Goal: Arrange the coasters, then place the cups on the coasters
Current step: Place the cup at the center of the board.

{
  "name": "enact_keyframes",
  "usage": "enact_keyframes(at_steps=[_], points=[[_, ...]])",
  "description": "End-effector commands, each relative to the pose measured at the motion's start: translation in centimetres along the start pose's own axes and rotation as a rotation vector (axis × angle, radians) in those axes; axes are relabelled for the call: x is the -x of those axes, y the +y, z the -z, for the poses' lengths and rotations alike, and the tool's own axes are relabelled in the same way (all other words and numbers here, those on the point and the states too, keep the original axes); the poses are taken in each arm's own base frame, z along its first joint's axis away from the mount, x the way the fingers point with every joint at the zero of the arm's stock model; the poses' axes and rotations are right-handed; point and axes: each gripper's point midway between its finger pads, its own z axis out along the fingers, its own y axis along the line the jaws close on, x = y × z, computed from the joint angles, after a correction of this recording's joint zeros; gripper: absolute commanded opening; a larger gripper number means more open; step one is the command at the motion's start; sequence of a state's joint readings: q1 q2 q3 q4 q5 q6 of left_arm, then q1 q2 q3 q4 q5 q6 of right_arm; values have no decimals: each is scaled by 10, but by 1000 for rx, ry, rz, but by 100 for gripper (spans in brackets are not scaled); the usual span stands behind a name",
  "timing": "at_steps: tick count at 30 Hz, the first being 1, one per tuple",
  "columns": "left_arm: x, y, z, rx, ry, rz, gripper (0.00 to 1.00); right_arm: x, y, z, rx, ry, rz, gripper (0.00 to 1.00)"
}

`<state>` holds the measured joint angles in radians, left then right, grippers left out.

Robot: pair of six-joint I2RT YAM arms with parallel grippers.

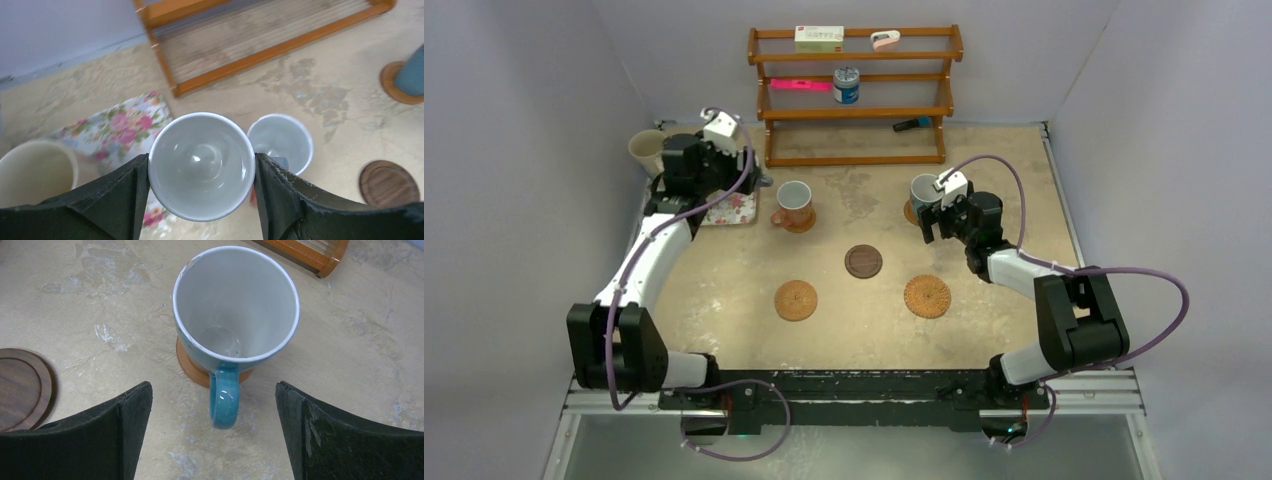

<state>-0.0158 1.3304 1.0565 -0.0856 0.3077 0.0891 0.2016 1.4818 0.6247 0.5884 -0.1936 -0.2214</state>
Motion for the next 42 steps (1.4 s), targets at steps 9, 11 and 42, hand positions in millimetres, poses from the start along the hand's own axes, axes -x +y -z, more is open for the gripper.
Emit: enact_keyframes(at_steps=[9, 11, 42], points=[[91, -99, -77, -173, -161, -120, 38, 27, -11, -2, -37, -66, 26, 94], [92, -113, -88, -185, -150, -128, 38, 26, -11, -2, -36, -66, 27, 94], [-47, -232, -143, -385, 172, -58, 44, 24, -13, -4, -43, -60, 31, 94]])
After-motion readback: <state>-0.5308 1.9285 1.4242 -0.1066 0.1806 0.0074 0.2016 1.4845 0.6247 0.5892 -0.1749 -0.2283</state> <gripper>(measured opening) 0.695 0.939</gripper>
